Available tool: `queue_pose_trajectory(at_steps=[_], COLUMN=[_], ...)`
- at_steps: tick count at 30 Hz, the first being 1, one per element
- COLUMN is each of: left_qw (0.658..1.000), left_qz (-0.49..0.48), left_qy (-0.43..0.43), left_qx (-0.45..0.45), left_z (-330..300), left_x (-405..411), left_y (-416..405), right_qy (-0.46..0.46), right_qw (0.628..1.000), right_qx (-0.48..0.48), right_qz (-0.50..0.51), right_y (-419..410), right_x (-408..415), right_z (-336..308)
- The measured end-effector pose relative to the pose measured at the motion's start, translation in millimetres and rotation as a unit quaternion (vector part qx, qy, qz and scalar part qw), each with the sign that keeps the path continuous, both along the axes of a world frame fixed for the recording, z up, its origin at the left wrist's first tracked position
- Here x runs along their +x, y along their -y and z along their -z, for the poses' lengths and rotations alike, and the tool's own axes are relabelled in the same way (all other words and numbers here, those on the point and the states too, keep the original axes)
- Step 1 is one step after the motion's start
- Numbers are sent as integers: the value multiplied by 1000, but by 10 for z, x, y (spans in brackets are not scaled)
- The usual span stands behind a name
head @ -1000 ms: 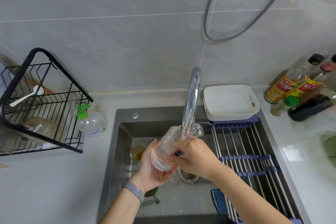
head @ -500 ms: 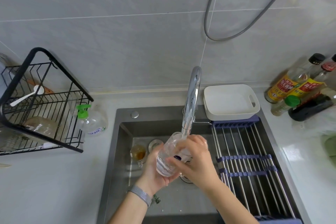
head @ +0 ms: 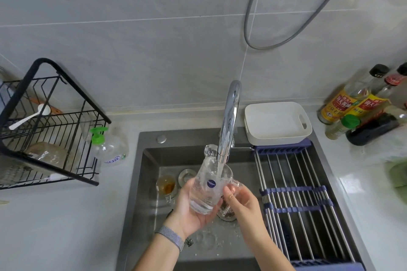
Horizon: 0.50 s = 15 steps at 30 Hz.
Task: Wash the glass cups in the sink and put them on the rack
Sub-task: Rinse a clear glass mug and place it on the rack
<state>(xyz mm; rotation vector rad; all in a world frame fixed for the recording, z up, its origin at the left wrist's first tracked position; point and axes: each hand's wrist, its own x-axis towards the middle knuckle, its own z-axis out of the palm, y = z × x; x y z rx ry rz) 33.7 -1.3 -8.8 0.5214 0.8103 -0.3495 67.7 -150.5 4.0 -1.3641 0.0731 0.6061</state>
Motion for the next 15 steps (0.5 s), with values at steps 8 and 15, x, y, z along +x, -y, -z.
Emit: queue_pose_trajectory(at_steps=[8, 15], left_qw=[955, 857], left_qz=[99, 175], left_qy=[-3, 122], left_qx=[279, 469], left_z=[-38, -407], left_x=[19, 65], left_y=[-66, 44], right_qy=[6, -53], right_qw=[999, 998], right_qx=[-8, -8], right_qz=[-53, -17], right_y=[-105, -114], right_x=[206, 223], right_z=[-74, 38])
